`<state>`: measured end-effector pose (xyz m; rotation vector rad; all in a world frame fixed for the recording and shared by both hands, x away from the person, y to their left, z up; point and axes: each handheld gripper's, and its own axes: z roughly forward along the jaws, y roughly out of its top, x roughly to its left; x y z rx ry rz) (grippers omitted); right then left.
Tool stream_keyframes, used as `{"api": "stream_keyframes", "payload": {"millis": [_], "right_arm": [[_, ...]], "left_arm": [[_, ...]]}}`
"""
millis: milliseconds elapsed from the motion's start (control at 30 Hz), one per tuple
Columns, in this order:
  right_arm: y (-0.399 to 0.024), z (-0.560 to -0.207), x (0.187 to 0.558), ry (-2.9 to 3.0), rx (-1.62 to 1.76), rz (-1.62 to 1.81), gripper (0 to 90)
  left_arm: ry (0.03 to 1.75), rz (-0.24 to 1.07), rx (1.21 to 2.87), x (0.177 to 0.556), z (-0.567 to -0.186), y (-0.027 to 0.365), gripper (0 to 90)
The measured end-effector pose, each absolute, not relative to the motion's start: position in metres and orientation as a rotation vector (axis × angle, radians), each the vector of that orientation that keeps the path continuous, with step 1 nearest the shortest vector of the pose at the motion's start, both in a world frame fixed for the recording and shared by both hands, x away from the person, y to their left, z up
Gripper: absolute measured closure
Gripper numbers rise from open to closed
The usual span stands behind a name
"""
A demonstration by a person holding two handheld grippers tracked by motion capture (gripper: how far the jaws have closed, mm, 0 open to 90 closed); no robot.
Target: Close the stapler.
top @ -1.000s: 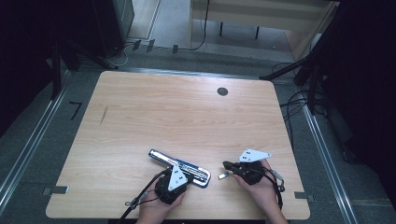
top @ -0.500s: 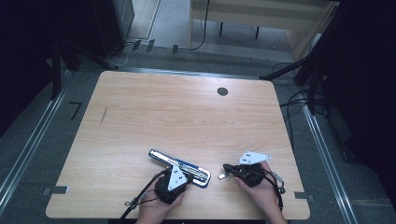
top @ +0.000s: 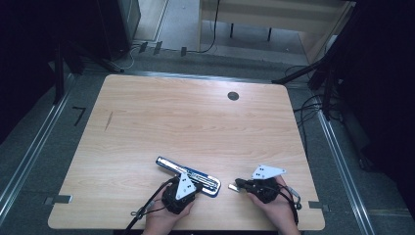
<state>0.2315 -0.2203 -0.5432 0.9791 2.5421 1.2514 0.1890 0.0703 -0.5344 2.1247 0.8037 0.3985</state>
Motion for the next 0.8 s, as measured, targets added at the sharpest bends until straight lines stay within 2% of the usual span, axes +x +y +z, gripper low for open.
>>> {"api": "stream_keyframes", "payload": {"millis": [300,333,567,800], "right_arm": [[-0.227,-0.539,0.219,2.519,1.011,1.273,90.0],[-0.227,-0.537,0.218,2.516,1.025,1.275,82.6],[-0.218,-0.529,0.21,2.529,1.023,1.229,78.4],[-0.207,-0.529,0.21,2.537,0.998,1.171,70.3]], "left_arm": [[0.804,0.399,2.126,0.189,-0.534,0.07,90.0],[0.805,0.398,2.126,0.189,-0.534,0.071,90.0],[0.807,0.394,2.123,0.189,-0.534,0.071,90.0],[0.806,0.387,2.123,0.19,-0.534,0.071,90.0]]}}
